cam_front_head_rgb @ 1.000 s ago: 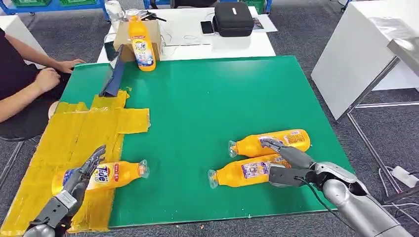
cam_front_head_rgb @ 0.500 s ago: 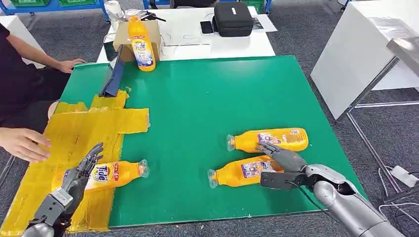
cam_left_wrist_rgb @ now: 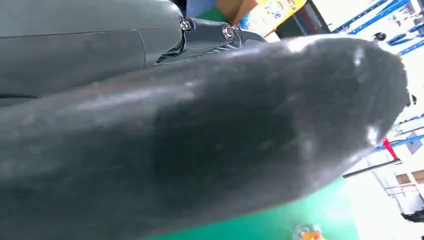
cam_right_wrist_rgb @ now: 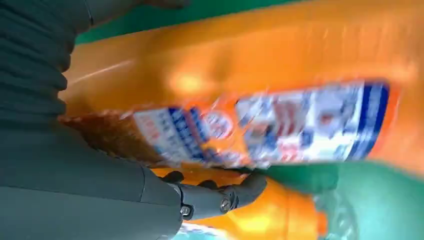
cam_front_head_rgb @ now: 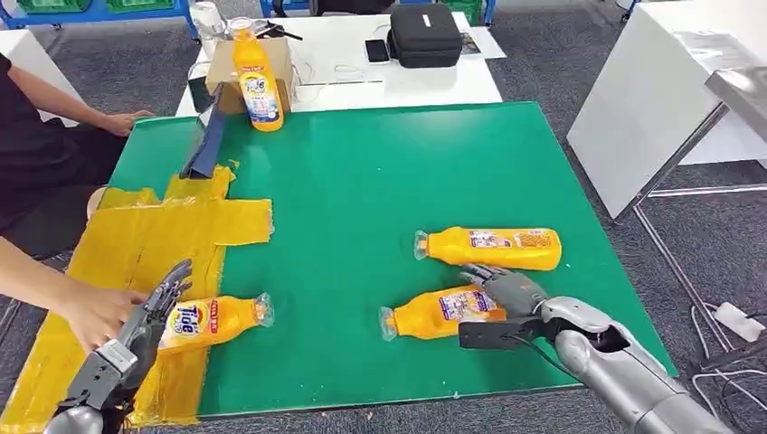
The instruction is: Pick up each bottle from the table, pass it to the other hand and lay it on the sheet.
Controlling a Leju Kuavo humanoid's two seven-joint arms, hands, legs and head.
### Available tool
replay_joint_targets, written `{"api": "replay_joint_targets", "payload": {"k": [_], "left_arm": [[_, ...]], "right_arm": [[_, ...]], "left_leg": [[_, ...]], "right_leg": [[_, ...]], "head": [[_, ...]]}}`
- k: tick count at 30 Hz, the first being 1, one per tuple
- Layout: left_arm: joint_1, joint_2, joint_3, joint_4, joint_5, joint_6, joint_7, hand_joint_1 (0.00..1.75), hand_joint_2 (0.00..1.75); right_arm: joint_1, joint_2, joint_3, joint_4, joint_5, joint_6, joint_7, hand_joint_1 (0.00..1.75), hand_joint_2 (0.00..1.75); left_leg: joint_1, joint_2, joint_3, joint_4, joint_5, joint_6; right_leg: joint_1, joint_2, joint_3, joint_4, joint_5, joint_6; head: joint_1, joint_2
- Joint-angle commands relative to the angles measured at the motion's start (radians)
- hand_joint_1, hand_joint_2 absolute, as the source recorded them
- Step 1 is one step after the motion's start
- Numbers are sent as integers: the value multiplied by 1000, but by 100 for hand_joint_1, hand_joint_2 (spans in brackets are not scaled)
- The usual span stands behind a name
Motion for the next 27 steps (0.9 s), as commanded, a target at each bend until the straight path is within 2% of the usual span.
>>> {"api": "replay_joint_targets", "payload": {"k": [1, 2, 4, 5, 9, 10, 11, 13, 14, 15, 16, 17, 18, 19, 20, 22, 25, 27], "left_arm": [[-105, -26, -54, 116, 19, 14, 25, 0, 0], [-111, -28, -58, 120, 22, 14, 26, 0, 0], [-123, -27, -70, 131, 27, 15, 33, 0, 0], [-128, -27, -72, 134, 28, 15, 34, 0, 0], [-134, -24, -73, 144, 64, 3, 51, 0, 0], [-131, -24, -72, 143, 68, 1, 53, 0, 0], [-126, -25, -69, 140, 75, -1, 56, 0, 0], [-103, -22, -55, 119, 106, -17, 61, 0, 0], [-89, -20, -47, 105, 118, -23, 62, 0, 0], [-84, -19, -45, 102, 119, -24, 62, 0, 0], [-77, -21, -39, 93, 133, -34, 62, 0, 0], [-60, -25, -24, 73, 160, -50, 61, 0, 0], [-35, -35, -5, 40, 182, -68, 62, 0, 0], [-15, -47, 9, 12, 199, -85, 67, 0, 0], [-1, -57, 16, -12, 210, -101, 70, 0, 0], [6, -62, 17, -26, 211, -107, 74, 0, 0], [14, -101, 7, -55, 249, -143, 89, 0, 0], [32, -124, -17, -94, 266, -154, 95, 0, 0]], "right_arm": [[-22, 94, 284, 303, 43, 38, -8, 148, 175], [-19, 97, 293, 315, 46, 36, -6, 171, 175], [-15, 112, 315, 355, 55, 23, 4, 175, 175], [-13, 114, 317, 362, 56, 20, 5, 175, 175], [-14, 140, 295, 402, 25, -9, 4, 175, 175], [-14, 148, 278, 404, 10, -16, 2, 175, 175], [-11, 158, 247, 404, -21, -31, -4, 175, 175], [-4, 187, 152, 383, -96, -85, -31, 175, 175], [3, 196, 109, 356, -123, -105, -44, 175, 175], [0, 201, 106, 352, -126, -100, -39, 175, 175], [14, 206, 70, 326, -155, -112, -49, 175, 175], [53, 225, -23, 269, -222, -151, -94, 175, 175], [94, 253, -110, 182, -256, -179, -113, 175, 175], [131, 288, -179, 108, -281, -195, -125, 175, 175], [160, 318, -229, 40, -312, -180, -125, 175, 175], [170, 326, -235, -3, -300, -168, -88, 175, 175], [246, 435, -387, -135, -487, -120, -162, 175, 175], [276, 483, -411, -236, -514, -131, -160, 175, 175]], "left_leg": [[3, -4, 4, -4, 2, -2], [2, -2, 8, -3, 0, -1], [2, -4, 13, -2, -1, -2], [4, -6, 12, -3, 2, -2], [5, -2, 20, -4, -2, -3], [4, 1, 24, -2, -5, -3], [4, -1, 20, -4, -2, -3], [4, 4, 29, -1, -8, -2], [4, 3, 23, -2, -5, -2], [4, 7, 27, 1, -9, -2], [4, 10, 32, 2, -13, -3], [4, 9, 24, 0, -9, -3], [4, 10, 25, -1, -10, -3], [4, 12, 32, -1, -13, -3], [5, 14, 31, -1, -12, -2], [6, 15, 27, -4, -10, -3], [8, 16, 28, -2, -13, -5], [7, 15, 28, -2, -13, -5]], "right_leg": [[3, 0, 6, -5, 2, -3], [3, 0, 8, -4, 1, -2], [3, -2, 10, -4, -1, -2], [4, -2, 3, -6, 1, -3], [4, 0, 10, -8, -2, -5], [4, 2, 12, -6, -4, -4], [4, 2, 10, -8, -2, -5], [3, 6, 18, -5, -7, -3], [4, 6, 12, -7, -3, -4], [3, 10, 15, -4, -6, -5], [3, 10, 21, -3, -8, -4], [4, 12, 14, -4, -4, -5], [4, 12, 16, -5, -4, -5], [3, 13, 24, -5, -7, -4], [4, 15, 30, -6, -4, -4], [5, 17, 27, -8, -2, -5], [6, 19, 27, -5, -4, -5], [6, 17, 25, -5, -5, -5]], "head": [[0, 0], [0, 0], [-1, 0], [0, 0], [0, 0], [0, 0], [0, 0], [0, 0], [0, 0], [0, 0], [0, 0], [0, 0], [0, 0], [0, 0], [1, 0], [2, 0], [0, 0], [0, 0]]}}
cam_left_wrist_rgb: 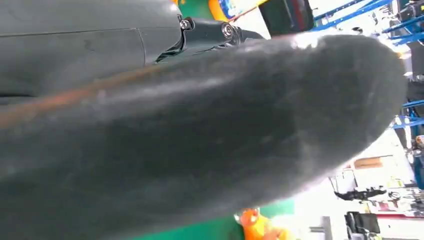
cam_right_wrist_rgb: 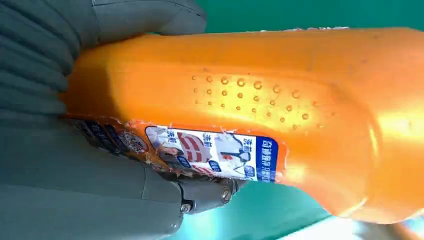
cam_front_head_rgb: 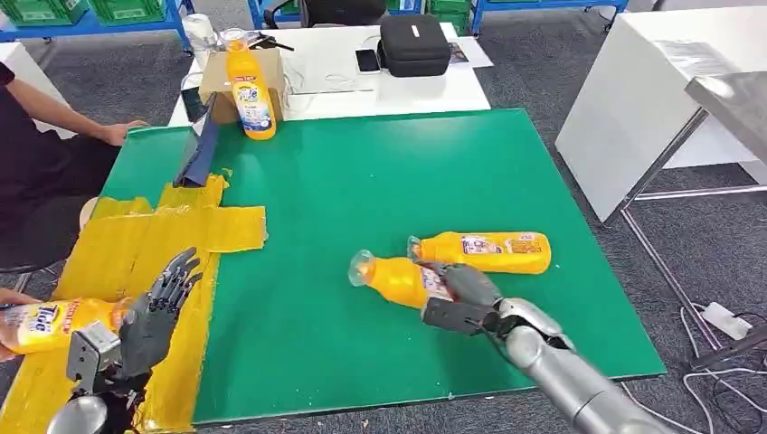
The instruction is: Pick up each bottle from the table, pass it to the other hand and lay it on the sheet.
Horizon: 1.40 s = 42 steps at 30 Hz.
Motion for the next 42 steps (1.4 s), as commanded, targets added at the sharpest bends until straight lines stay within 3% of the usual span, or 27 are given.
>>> {"api": "replay_joint_targets", "payload": {"k": [1, 2, 9, 17, 18, 23, 42], "left_arm": [[66, -106, -11, -122, 64, -61, 35, 0, 0], [74, -113, -28, -147, 71, -62, 38, 0, 175], [87, -109, -133, -231, 82, -32, 59, 0, 175], [73, -120, -165, -230, 62, -5, 39, 0, 175], [50, -129, -223, -224, 57, 17, 47, 0, 175], [9, -121, -291, -208, 48, 56, 44, 0, 175], [-20, -119, -287, -171, 78, 43, 48, 0, 175]], "right_arm": [[239, 269, -331, -382, -219, 43, -45, 175, 175], [246, 290, -330, -407, -225, 37, -40, 175, 175], [218, 358, -248, -340, -196, 17, -23, 175, 175], [194, 390, -210, -276, -191, 22, -25, 175, 175], [149, 443, -148, -183, -196, 28, -27, 175, 175], [97, 485, -54, -60, -196, 26, -23, 175, 175], [80, 516, 34, 56, -175, 34, -15, 175, 175]], "left_leg": [[1, -7, -11, -1, 3, -2], [1, -10, -15, -1, 5, 0], [2, -13, -30, 1, 9, 1], [2, -14, -30, 0, 9, 1], [2, -13, -31, 0, 9, 1], [2, -15, -31, -1, 11, 0], [1, -15, -32, -1, 11, 0]], "right_leg": [[2, -2, -9, 0, 1, -4], [2, -4, -12, 0, 0, -3], [2, -10, -24, 1, 3, -3], [2, -10, -24, 1, 3, -3], [1, -10, -25, 1, 3, -3], [2, -10, -25, 0, 3, -4], [1, -12, -26, 0, 3, -3]], "head": [[0, 0], [1, 0], [1, 0], [1, 0], [1, 0], [1, 0], [1, 0]]}}
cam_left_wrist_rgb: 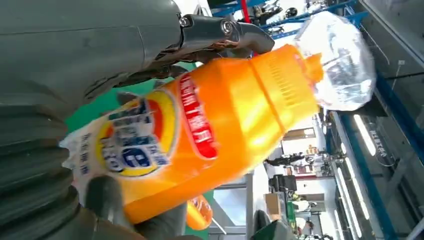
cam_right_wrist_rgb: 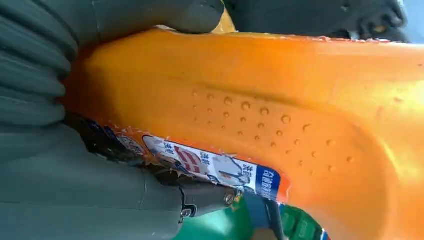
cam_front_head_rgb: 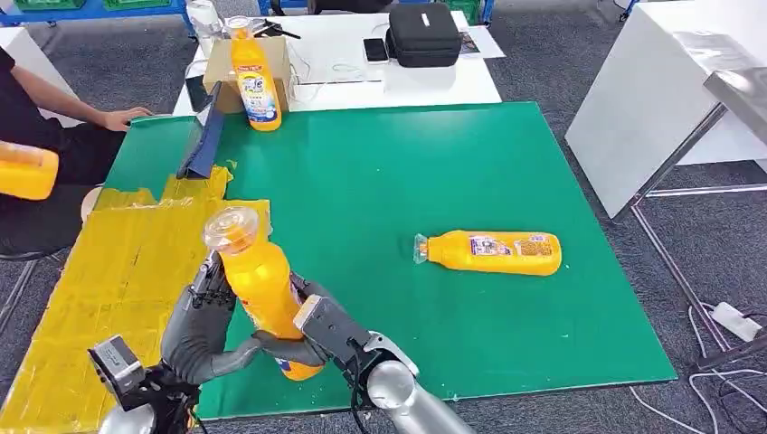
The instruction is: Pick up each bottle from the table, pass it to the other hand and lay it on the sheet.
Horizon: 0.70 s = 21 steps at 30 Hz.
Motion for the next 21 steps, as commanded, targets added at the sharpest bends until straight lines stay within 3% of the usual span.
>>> {"api": "replay_joint_targets", "payload": {"k": [1, 21], "left_arm": [[-42, 3, -26, 66, 9, -15, 6, 0, 175], [-95, 55, -73, 166, -34, 8, 129, 0, 175]], "right_arm": [[-46, 2, 79, 139, 12, 0, 7, 175, 175], [-108, 35, 182, 222, 86, -23, 36, 175, 175]], "left_leg": [[0, -2, 3, -2, 0, 0], [0, -2, 2, -1, 0, 0]], "right_leg": [[0, 2, 3, -1, 0, -2], [0, 1, 2, 0, 0, -2]], "head": [[0, 0], [0, 0]]}}
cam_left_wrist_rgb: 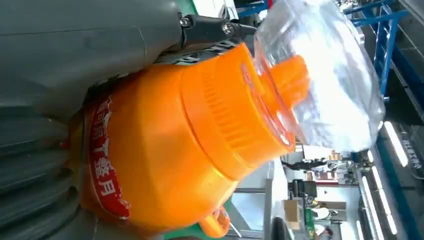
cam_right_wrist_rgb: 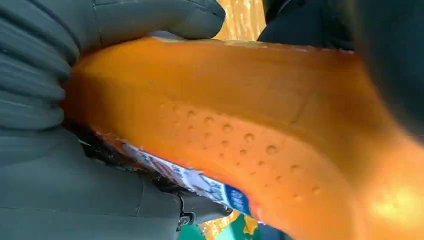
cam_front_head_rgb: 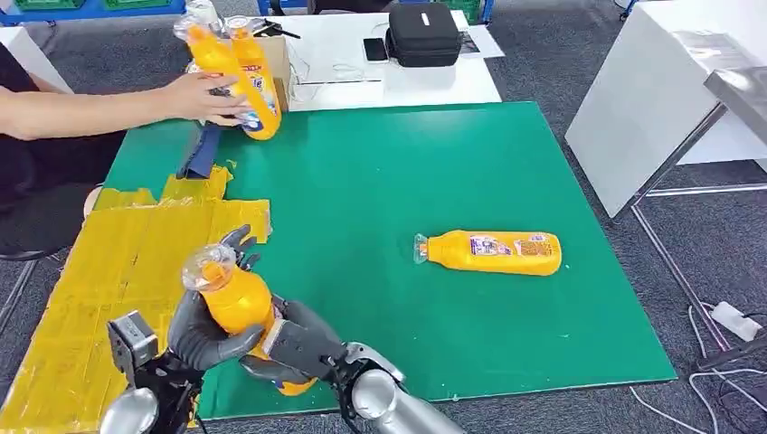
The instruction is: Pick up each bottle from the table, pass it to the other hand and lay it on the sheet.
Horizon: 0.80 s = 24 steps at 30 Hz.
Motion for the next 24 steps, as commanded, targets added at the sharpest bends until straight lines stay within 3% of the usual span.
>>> {"api": "replay_joint_targets", "payload": {"k": [1, 4, 5, 24], "left_arm": [[-55, 54, -83, 112, -40, 0, 56, 0, 175], [-62, 76, -100, 146, -46, -7, 56, 0, 175], [-61, 77, -100, 147, -47, -7, 55, 175, 175], [-42, 90, -113, 123, -49, -20, 44, 175, 175]], "right_arm": [[-63, 9, 87, 93, 27, -2, 31, 175, 175], [-77, 18, 96, 111, 31, 0, 40, 175, 175], [-77, 19, 96, 112, 31, 1, 40, 175, 175], [-101, 9, 74, 132, 14, 0, 37, 175, 175]], "left_leg": [[0, -3, 3, -2, 0, 0], [0, -2, 2, -2, 1, 0], [0, -2, 3, -2, 1, -1], [0, -2, 2, -1, 0, 0]], "right_leg": [[0, 1, 3, -1, -1, -2], [0, 1, 2, -1, 0, -2], [0, 2, 3, -1, 0, -2], [0, 2, 2, 0, 0, -2]], "head": [[0, 0], [0, 0], [0, 0], [0, 0]]}}
